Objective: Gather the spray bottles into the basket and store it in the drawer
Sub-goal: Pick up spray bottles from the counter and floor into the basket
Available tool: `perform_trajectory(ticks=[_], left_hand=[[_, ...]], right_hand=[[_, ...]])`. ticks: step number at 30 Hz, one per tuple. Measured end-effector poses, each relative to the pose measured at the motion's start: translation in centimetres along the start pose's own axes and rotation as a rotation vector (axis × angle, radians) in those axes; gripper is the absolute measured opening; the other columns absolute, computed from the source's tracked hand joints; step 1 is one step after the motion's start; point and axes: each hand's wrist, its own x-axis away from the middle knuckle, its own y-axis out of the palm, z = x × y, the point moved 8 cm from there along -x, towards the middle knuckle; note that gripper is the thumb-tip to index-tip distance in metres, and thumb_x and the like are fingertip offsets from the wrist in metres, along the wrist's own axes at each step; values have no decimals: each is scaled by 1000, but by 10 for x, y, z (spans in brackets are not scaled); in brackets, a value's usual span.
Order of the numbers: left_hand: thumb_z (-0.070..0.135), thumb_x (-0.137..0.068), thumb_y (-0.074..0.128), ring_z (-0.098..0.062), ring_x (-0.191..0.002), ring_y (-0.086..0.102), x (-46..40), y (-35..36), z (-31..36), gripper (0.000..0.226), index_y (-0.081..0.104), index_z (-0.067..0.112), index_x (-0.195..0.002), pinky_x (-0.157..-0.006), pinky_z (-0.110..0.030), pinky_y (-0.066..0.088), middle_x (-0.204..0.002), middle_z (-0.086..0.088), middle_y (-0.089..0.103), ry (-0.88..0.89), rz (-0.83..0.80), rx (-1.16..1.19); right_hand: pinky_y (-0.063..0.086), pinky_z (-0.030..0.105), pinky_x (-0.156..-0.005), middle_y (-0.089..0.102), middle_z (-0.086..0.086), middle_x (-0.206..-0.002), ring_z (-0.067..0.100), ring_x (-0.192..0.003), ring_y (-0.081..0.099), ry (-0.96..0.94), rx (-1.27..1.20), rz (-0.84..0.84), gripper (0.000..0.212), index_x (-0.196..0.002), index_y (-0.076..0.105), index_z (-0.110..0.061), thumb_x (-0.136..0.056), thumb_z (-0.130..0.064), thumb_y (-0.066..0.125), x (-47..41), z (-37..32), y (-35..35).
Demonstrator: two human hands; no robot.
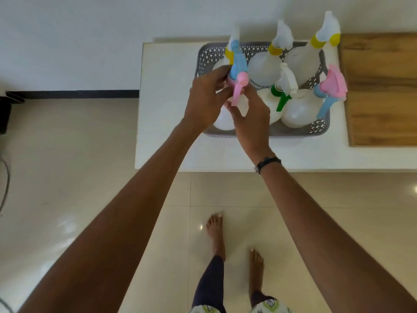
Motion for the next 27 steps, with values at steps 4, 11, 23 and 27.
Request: perform_trajectory(ticks=[4,11,23,27], left_hand=[[8,-84,65,-30,-90,67,-18,13,-16,31,64,6,-115,-82,-44,54,-98,-15,72,-10,-34,-6],[6,-87,62,-7,-89,63,-14,28,-41,35,61,4,-122,-83,-21,52,-104,-9,71,-33,-20,30],[10,-89,62,4,-105,60,9,28,-53,38,56,4,-126,-94,-21,52,-118,5,63,-116,54,49],[15,-90,63,-13,-108,61,54,10,-65,33,57,5,-121,-86,-18,53,-121,-8,64,-219,323,49]], right_hand=[[50,24,-85,68,8,-112,19,-100,63,12,35,2,40,-124,56,-5,-87,-19,65,-16,14,5],[49,22,-84,68,8,-113,18,-101,63,24,66,-69,39,-127,53,-7,-91,-19,62,-17,39,20],[41,14,-100,61,11,-125,21,-116,57,18,86,-156,39,-128,52,-3,-91,-13,61,-7,43,11],[53,35,-93,65,12,-114,21,-107,62,-3,105,-20,26,-118,58,0,-94,-10,54,36,49,-35]])
